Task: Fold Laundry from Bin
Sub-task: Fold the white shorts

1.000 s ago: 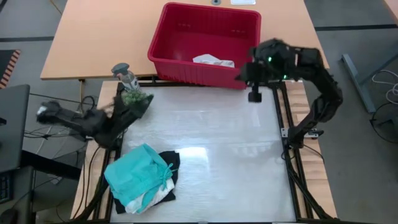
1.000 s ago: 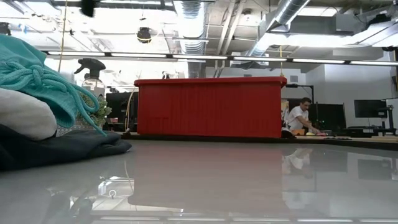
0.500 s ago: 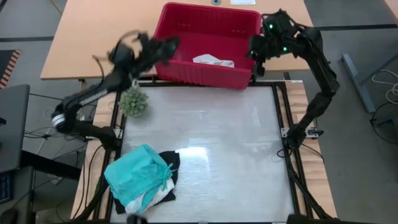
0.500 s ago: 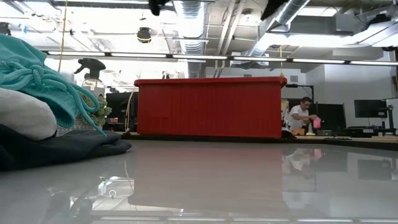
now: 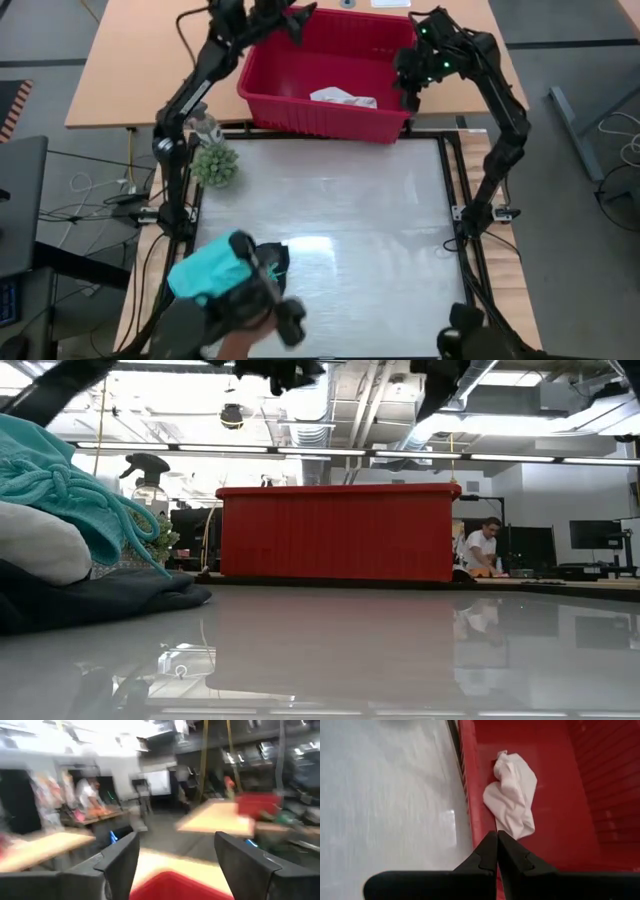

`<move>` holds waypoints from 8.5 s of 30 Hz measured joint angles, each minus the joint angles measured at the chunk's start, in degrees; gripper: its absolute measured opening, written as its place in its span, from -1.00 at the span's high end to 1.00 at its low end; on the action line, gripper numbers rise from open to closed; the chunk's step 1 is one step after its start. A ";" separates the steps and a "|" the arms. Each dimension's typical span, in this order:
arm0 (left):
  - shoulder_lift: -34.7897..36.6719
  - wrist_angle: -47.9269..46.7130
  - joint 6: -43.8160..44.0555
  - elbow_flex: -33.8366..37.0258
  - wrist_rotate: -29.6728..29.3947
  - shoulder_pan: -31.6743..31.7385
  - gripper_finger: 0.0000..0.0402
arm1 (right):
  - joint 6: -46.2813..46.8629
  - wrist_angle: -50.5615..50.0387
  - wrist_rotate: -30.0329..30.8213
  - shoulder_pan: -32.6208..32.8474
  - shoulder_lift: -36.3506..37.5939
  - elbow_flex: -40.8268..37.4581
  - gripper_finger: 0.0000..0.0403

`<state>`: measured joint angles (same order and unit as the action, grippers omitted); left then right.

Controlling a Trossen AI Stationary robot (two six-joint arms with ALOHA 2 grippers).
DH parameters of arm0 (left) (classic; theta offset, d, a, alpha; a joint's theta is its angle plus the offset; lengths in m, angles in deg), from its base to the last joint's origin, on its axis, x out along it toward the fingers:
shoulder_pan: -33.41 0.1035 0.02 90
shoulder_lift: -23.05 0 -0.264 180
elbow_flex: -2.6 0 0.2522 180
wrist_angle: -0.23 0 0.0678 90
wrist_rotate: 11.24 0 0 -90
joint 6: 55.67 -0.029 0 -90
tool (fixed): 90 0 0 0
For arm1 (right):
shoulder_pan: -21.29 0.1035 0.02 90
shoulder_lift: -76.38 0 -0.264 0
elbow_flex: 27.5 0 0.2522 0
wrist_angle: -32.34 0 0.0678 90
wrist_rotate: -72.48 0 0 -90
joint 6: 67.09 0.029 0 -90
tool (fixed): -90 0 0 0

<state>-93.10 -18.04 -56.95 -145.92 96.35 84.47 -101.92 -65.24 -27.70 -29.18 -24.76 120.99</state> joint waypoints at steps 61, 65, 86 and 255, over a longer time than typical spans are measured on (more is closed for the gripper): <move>-24.39 -24.99 9.60 6.18 -15.28 -7.51 -0.40 | 0.46 3.28 -19.31 -12.62 -14.40 -0.01 0.81; -25.83 -25.38 9.49 5.83 -17.01 -7.91 -0.40 | 0.36 3.34 -19.75 -12.64 -14.39 -0.01 0.81; -27.00 -33.95 4.45 6.47 -18.52 -9.13 -0.22 | 0.26 3.72 -19.71 -12.67 -14.35 -0.01 0.81; 37.41 -24.99 -36.94 63.25 -16.74 -55.57 0.94 | 16.40 42.71 -40.48 39.72 -10.43 -35.26 0.89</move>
<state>-55.69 -43.03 -93.89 -82.67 79.60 28.90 -85.51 -22.54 -68.17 10.54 -35.19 85.72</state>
